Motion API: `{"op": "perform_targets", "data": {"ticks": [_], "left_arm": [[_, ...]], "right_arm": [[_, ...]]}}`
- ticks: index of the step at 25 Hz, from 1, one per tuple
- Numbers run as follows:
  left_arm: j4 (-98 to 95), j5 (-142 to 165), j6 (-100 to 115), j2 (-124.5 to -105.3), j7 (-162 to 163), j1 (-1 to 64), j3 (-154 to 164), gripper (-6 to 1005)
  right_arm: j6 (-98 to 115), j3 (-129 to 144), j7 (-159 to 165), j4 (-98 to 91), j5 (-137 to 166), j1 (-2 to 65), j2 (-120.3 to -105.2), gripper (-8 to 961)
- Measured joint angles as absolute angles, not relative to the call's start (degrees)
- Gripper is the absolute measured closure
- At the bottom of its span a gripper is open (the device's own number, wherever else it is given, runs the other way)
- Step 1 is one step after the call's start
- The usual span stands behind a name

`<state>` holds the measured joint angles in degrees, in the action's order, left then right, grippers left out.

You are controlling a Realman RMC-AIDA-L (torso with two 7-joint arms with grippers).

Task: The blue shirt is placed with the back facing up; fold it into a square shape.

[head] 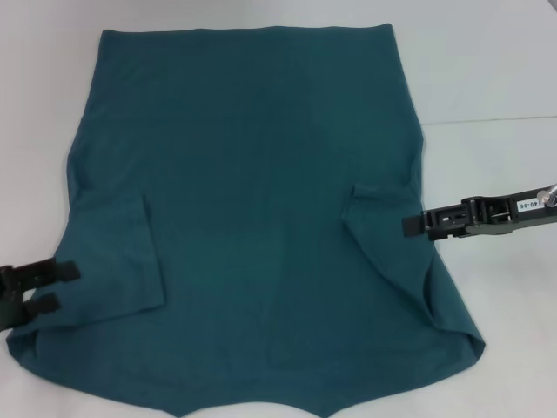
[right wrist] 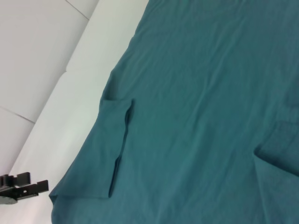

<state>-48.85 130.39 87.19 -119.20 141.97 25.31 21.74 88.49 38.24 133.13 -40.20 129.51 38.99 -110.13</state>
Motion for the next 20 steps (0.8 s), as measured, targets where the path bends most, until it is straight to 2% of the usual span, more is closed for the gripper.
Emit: {"op": "perform_targets", "data": {"ticks": [5, 20], "left_arm": [[-48.7, 132.2, 85.6, -119.17, 142.0, 24.5, 19.7, 262], [-48.6, 133.5, 79.1, -119.61, 138.6, 22.6, 17.3, 263]], "right_arm": [[88.6, 38.3, 133.0, -40.2, 129.5, 39.2, -110.38, 188], [88.7, 38.3, 132.4, -40.3, 129.4, 38.9, -110.48, 188]]}}
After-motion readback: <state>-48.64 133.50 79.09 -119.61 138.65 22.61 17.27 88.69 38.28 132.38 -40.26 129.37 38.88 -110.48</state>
